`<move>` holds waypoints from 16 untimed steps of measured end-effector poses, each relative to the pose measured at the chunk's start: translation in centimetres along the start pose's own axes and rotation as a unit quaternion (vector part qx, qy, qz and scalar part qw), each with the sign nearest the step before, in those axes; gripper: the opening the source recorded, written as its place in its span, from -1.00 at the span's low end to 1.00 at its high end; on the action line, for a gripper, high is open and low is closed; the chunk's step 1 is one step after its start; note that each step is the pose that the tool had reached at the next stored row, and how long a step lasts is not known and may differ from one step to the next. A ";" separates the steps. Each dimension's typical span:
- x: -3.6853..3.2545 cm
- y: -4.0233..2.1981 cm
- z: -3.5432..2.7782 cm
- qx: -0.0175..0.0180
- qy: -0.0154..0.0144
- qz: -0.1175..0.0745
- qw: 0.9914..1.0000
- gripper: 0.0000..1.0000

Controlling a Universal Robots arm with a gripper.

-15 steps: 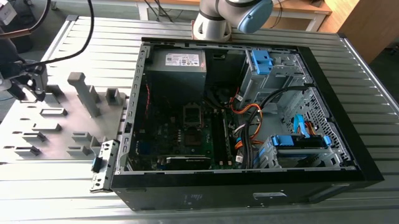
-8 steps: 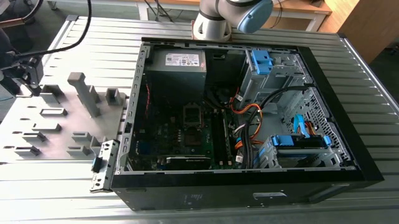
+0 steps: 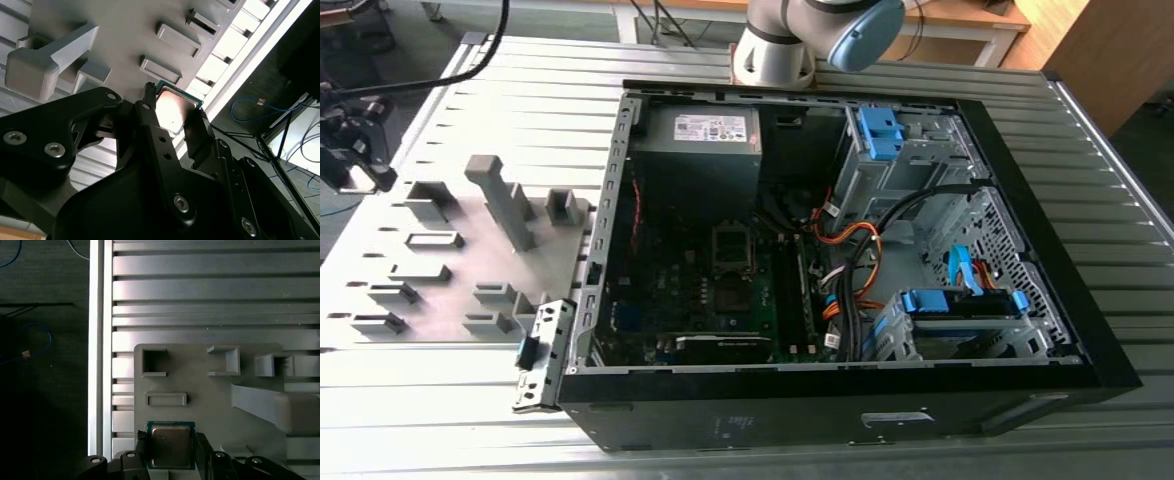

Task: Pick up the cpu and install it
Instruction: 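Pick up the cpu and move it towards the insertion slot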

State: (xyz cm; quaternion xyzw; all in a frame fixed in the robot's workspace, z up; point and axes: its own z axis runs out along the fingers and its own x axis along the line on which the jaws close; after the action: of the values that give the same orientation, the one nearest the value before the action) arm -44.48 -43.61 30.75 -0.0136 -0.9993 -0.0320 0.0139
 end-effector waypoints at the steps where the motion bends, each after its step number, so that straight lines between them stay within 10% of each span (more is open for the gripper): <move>1: 0.00 0.02 -0.28 0.000 0.000 0.000 1.000 -0.06; 16: -0.09 0.23 -3.58 0.000 0.000 0.000 1.000 -0.06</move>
State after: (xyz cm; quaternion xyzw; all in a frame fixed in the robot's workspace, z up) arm -44.29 -43.61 34.33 -0.0136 -0.9993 -0.0320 0.0139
